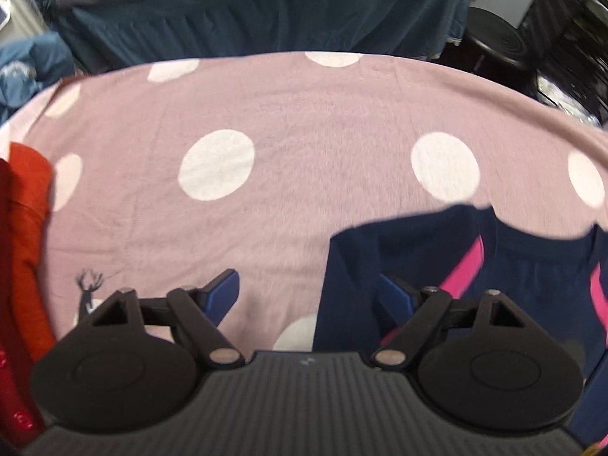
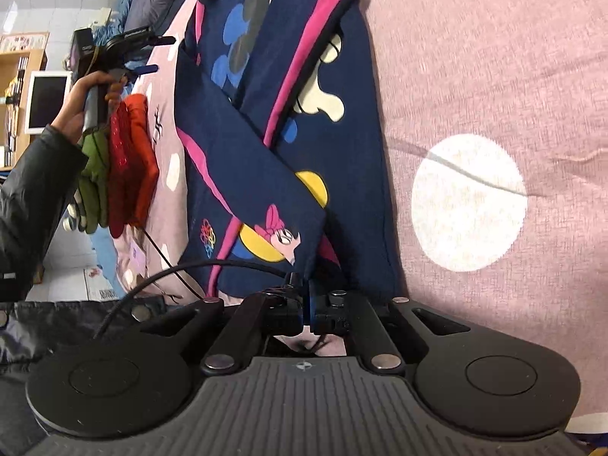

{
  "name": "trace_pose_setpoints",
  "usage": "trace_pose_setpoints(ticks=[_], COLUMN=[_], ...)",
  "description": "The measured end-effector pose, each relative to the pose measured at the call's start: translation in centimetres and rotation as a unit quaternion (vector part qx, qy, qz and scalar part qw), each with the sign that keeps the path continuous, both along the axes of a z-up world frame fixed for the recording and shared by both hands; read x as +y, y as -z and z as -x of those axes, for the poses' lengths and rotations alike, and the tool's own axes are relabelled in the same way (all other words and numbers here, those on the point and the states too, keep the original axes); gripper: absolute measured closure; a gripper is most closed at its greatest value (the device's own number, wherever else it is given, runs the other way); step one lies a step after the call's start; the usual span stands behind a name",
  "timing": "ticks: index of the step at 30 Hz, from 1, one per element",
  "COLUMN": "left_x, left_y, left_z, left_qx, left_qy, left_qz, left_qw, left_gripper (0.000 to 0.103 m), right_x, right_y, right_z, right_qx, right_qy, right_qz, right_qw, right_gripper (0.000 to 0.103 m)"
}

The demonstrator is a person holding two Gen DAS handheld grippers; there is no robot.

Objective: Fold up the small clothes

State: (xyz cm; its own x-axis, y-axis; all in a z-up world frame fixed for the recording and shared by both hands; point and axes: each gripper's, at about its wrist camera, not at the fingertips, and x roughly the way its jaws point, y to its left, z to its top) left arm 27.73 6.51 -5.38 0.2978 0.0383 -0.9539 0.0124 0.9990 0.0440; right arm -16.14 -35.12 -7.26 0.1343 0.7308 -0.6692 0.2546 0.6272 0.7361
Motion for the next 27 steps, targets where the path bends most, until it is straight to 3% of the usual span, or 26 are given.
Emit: trace_pose_setpoints(ticks=[2, 3, 7, 9, 10, 11, 13, 14, 16, 18, 20, 23, 26, 27], left_x=[-0.2, -0.4, -0.4, 0.3, 0.6, 0.9, 1.0, 0.9, 0.5, -0.3, -0.6, 0.0, 1.0, 1.0], left_y=[1.0, 1.6, 2.3, 2.0, 2.0, 1.9, 1.7, 1.9, 2.7, 3.1, 3.2, 1.9, 2.0, 2.1], left_z=[-0.8, -1.0, -1.2, -1.7, -2.0, -2.3, -2.6, -2.8, -3.0, -2.8, -2.8, -3.6, -4.8, -4.9], left_qx=[0.020, 0.039, 0.055, 0.054, 0.057, 0.054, 0.044, 0.052, 0.082, 0.085, 0.074, 0.026, 0.036, 0.029], left_qy=[0.012, 0.023, 0.031, 0.006, -0.004, -0.013, -0.014, -0.007, 0.006, 0.022, 0.031, 0.009, -0.016, -0.018], left_qz=[-0.003, -0.002, 0.030, 0.055, 0.068, 0.073, 0.072, 0.076, 0.094, 0.082, 0.064, 0.038, 0.051, 0.039], left_qw=[0.9997, 0.9990, 0.9975, 0.9970, 0.9961, 0.9958, 0.9963, 0.9957, 0.9922, 0.9928, 0.9947, 0.9989, 0.9979, 0.9986], left_gripper=[0.082, 0.086, 0.084, 0.068, 0.048, 0.045, 0.054, 0.074, 0.089, 0.089, 0.102, 0.102, 0.102, 0.103], right_x=[0.1, 0.3, 0.7, 0.5, 0.4, 0.3, 0.3, 0.2, 0.4, 0.5, 0.4, 0.2, -0.4, -0.7], right_y=[0.1, 0.2, 0.6, 0.7, 0.8, 0.8, 0.8, 0.7, 0.7, 0.8, 0.8, 0.5, -0.2, -0.3], right_z=[-0.2, -0.2, -0.7, -0.6, -0.6, -0.4, -0.4, -0.4, -0.4, -0.5, -0.5, -0.3, 0.2, 0.4], right_qx=[0.001, 0.003, 0.008, 0.014, 0.017, 0.019, 0.022, 0.023, 0.025, 0.027, 0.028, 0.027, 0.019, 0.021], right_qy=[0.004, 0.004, 0.013, 0.017, 0.019, 0.020, 0.020, 0.019, 0.019, 0.020, 0.022, 0.022, 0.036, 0.047], right_qz=[-0.007, -0.011, -0.024, -0.026, -0.026, -0.027, -0.028, -0.029, -0.033, -0.034, -0.036, -0.038, -0.062, -0.067], right_qw=[1.000, 1.000, 1.000, 0.999, 0.999, 0.999, 0.999, 0.999, 0.999, 0.999, 0.999, 0.999, 0.997, 0.996], right_gripper=[0.097, 0.097, 0.097, 0.097, 0.097, 0.097, 0.097, 0.097, 0.097, 0.097, 0.097, 0.097, 0.097, 0.097])
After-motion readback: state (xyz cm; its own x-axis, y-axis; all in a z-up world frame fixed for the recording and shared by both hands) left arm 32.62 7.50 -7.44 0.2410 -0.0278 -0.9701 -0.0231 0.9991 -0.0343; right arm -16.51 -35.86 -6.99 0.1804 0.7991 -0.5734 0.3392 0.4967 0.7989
